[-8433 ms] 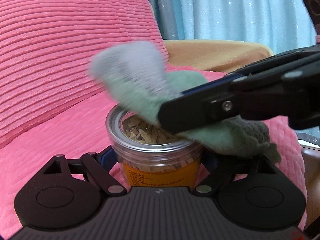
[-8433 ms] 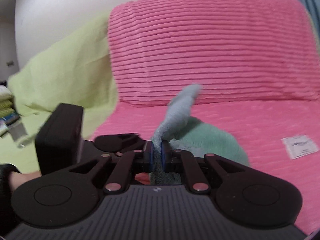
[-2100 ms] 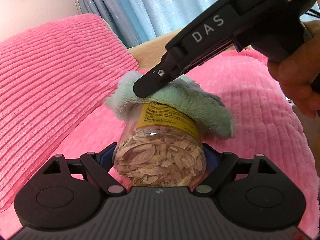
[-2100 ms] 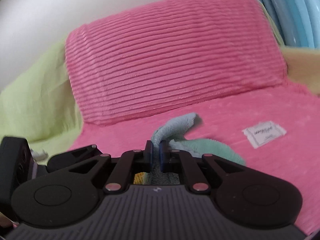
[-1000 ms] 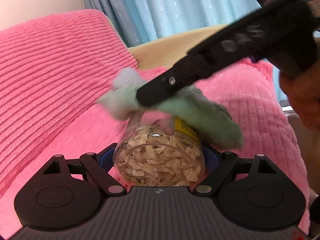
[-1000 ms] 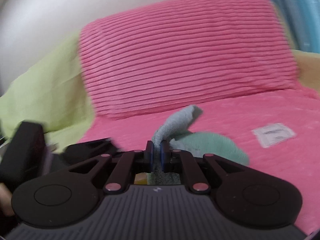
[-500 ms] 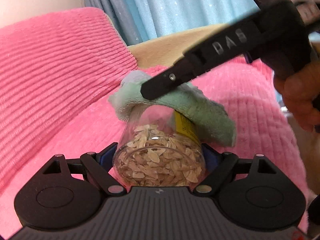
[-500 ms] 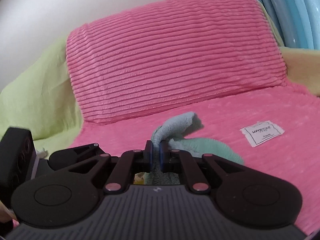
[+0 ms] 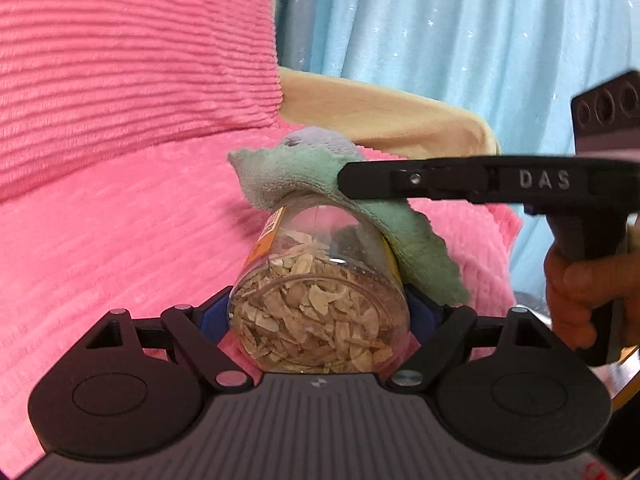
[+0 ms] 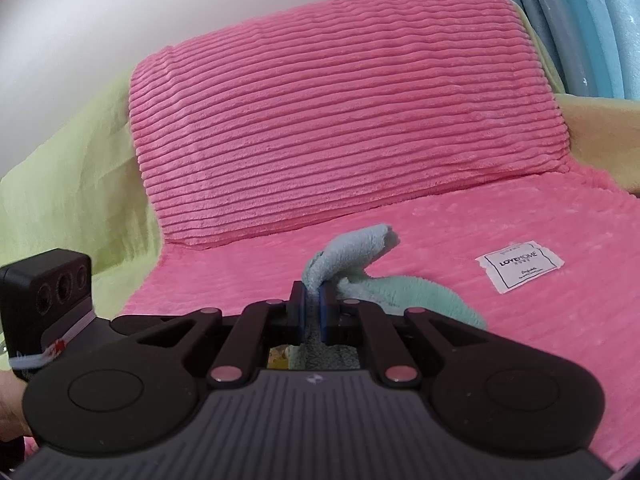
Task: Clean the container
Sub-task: 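Hold the jar with the left gripper while the right gripper wipes the lid and side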
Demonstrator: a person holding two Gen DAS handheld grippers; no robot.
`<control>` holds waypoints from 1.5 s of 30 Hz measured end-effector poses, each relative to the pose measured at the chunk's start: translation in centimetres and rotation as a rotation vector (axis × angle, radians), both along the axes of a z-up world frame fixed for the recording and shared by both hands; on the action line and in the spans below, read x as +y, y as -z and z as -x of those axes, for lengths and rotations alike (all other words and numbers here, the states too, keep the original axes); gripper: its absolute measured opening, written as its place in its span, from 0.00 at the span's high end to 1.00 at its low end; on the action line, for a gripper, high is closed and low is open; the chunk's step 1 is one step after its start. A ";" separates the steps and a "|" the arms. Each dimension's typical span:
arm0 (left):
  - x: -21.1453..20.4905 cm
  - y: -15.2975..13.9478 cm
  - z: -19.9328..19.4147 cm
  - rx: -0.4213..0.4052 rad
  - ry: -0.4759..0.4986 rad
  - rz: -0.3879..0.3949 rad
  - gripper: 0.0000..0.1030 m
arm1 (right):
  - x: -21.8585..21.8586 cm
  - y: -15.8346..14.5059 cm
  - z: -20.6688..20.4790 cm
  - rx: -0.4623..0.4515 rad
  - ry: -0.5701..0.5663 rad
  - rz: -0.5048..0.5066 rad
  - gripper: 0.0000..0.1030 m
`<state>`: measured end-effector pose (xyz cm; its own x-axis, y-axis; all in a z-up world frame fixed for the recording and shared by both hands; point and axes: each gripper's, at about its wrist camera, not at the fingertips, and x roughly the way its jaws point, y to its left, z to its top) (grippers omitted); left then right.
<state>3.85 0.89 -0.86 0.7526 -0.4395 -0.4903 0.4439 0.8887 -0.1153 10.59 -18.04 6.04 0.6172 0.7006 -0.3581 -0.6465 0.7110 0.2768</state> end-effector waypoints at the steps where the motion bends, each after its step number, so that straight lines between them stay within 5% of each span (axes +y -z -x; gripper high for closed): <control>1: -0.3 0.0 0.1 -0.014 0.003 -0.028 0.17 | -0.1 0.0 0.0 -0.001 0.005 0.001 0.96; 7: -2.0 0.2 1.0 -0.100 0.018 -0.193 0.17 | 0.3 0.0 0.3 -0.012 -0.012 0.021 0.95; 14: -4.0 0.4 2.0 -0.192 0.036 -0.371 0.17 | 2.2 -0.2 1.9 -0.008 -0.222 0.000 0.95; 17: -4.1 0.4 2.1 -0.194 0.037 -0.380 0.17 | 2.6 -0.3 2.1 -0.020 -0.237 0.015 0.95; 22: -4.1 0.4 2.3 -0.202 0.038 -0.389 0.17 | 1.2 -0.2 0.5 -0.025 -0.026 0.019 0.96; 26: -3.9 0.2 2.1 -0.181 0.034 -0.353 0.17 | 0.6 0.2 0.0 0.013 -0.006 -0.024 0.96; 33: 0.2 -0.2 0.9 -0.001 0.012 -0.009 0.15 | 0.4 0.4 0.0 0.020 -0.005 -0.030 0.96; 37: 1.0 0.4 -0.1 0.064 0.009 0.086 0.17 | 0.3 0.4 -0.1 0.021 -0.003 -0.028 0.96; 40: 0.6 0.4 0.0 0.037 0.015 0.045 0.18 | 0.2 0.3 -0.2 0.029 0.001 -0.030 0.96; 45: -1.9 0.3 0.7 -0.096 0.026 -0.211 0.18 | 0.1 0.1 0.2 0.020 0.004 -0.009 0.96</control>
